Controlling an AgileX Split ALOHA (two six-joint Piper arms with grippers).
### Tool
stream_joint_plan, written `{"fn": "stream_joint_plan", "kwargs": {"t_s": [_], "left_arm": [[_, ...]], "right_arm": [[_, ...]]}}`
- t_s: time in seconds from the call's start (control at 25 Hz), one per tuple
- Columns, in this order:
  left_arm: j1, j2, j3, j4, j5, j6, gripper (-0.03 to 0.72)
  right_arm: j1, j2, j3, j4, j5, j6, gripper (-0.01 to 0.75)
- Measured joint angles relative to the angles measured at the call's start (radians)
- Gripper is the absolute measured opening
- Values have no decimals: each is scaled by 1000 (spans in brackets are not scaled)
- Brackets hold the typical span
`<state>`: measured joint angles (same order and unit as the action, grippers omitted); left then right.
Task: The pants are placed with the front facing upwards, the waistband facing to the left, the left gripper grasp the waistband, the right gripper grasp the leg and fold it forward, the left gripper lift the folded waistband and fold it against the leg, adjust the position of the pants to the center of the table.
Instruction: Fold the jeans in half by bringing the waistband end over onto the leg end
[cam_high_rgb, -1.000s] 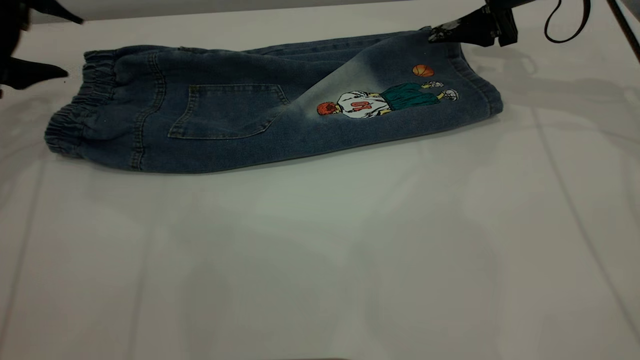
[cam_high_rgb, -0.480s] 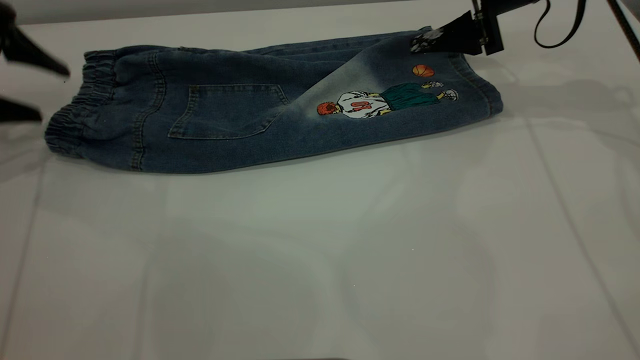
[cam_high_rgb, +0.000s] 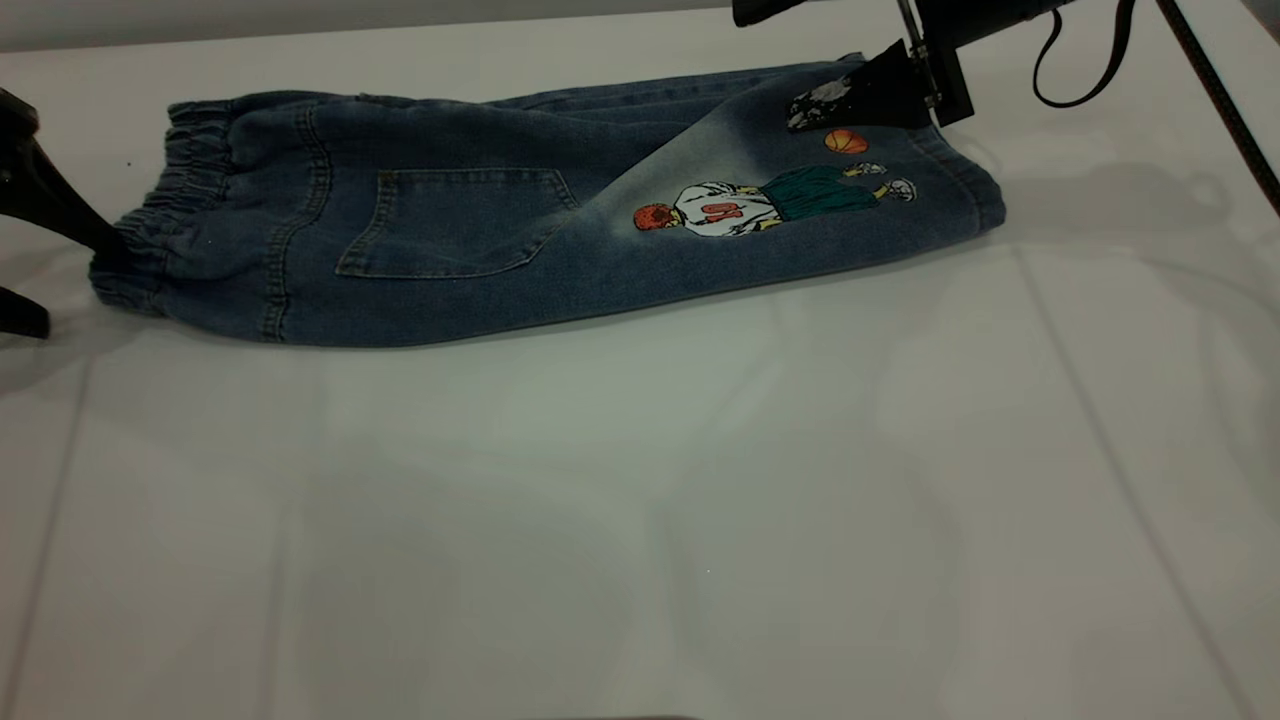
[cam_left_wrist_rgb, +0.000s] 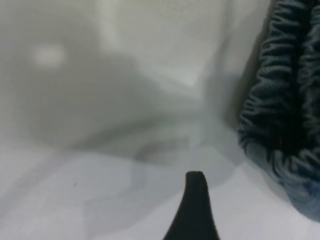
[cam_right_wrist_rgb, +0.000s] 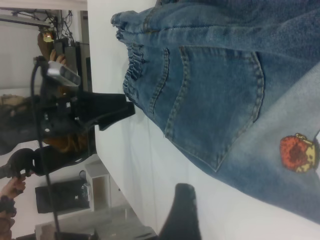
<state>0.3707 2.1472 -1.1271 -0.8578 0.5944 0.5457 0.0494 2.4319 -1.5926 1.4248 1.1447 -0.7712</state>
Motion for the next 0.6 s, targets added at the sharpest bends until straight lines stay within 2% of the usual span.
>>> {"fn": "stream_joint_plan", "kwargs": {"t_s": [0.2, 0.6], "left_arm": [[0, 57, 0, -154, 22, 125, 559], [0, 63, -2, -314, 112, 273, 559]], "right_arm": [[0, 0, 0, 0, -1, 0, 566], [0, 0, 0, 0, -9, 0, 566]]}}
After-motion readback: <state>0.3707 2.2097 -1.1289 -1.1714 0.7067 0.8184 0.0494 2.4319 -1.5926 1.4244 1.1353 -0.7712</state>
